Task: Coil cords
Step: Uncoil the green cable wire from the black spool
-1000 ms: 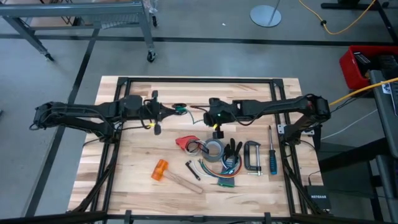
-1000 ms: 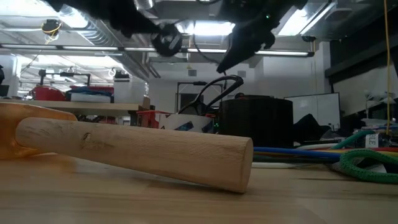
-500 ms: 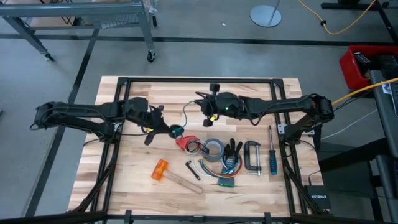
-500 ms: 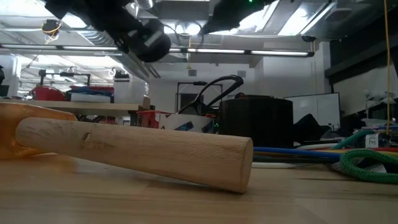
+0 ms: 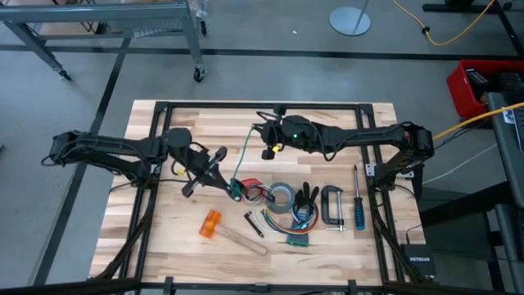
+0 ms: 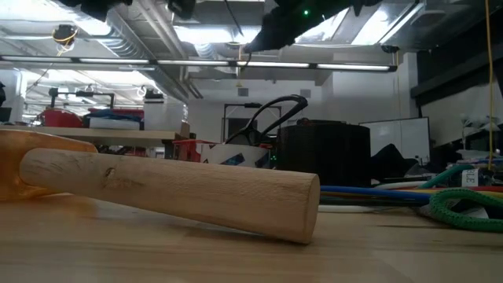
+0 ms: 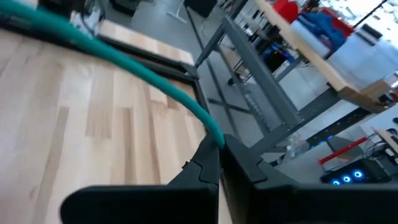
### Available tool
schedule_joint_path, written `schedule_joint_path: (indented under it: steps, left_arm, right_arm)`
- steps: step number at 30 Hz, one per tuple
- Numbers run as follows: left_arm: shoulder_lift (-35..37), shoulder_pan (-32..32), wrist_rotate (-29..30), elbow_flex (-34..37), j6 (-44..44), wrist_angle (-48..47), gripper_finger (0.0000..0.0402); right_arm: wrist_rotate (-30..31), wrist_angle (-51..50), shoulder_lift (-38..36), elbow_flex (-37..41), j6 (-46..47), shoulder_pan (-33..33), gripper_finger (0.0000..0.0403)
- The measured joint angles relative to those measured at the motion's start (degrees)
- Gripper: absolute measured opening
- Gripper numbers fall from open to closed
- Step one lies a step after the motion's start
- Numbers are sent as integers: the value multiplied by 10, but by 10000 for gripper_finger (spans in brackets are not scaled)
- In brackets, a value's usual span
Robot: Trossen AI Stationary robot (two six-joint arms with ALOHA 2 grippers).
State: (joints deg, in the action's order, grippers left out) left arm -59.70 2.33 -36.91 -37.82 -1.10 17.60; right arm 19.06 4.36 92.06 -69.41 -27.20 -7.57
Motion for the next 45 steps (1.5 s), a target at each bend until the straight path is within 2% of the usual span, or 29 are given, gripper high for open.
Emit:
schedule_joint_path:
  steps: [5, 8, 13, 20, 23, 27, 37, 45]
  left_arm:
    - [0, 0, 2, 0, 6, 62, 1]
    - [0, 0, 22, 0, 31, 92, 1]
    - [0, 8, 100, 0, 68, 104, 1]
    - [1, 47, 240, 0, 105, 81, 1]
    - [3, 71, 281, 1, 106, 33, 1]
    - [7, 103, 306, 1, 106, -51, 1]
    - [8, 166, 313, 0, 62, -295, 1]
    - [7, 169, 307, -1, 13, -441, 1]
  right_arm:
    - [-11, -41, 1, 0, 21, 0, 7]
    - [-29, -71, 1, 0, 44, 1, 7]
    - [-88, -157, 1, 0, 81, 0, 7]
    - [-110, -297, 1, 0, 121, 0, 7]
    - [-109, -345, 1, 0, 126, 0, 7]
    - [-109, -380, 1, 0, 126, 0, 7]
    - [-85, -424, 2, 1, 126, 0, 7]
    - [-41, -410, 2, 0, 125, 1, 7]
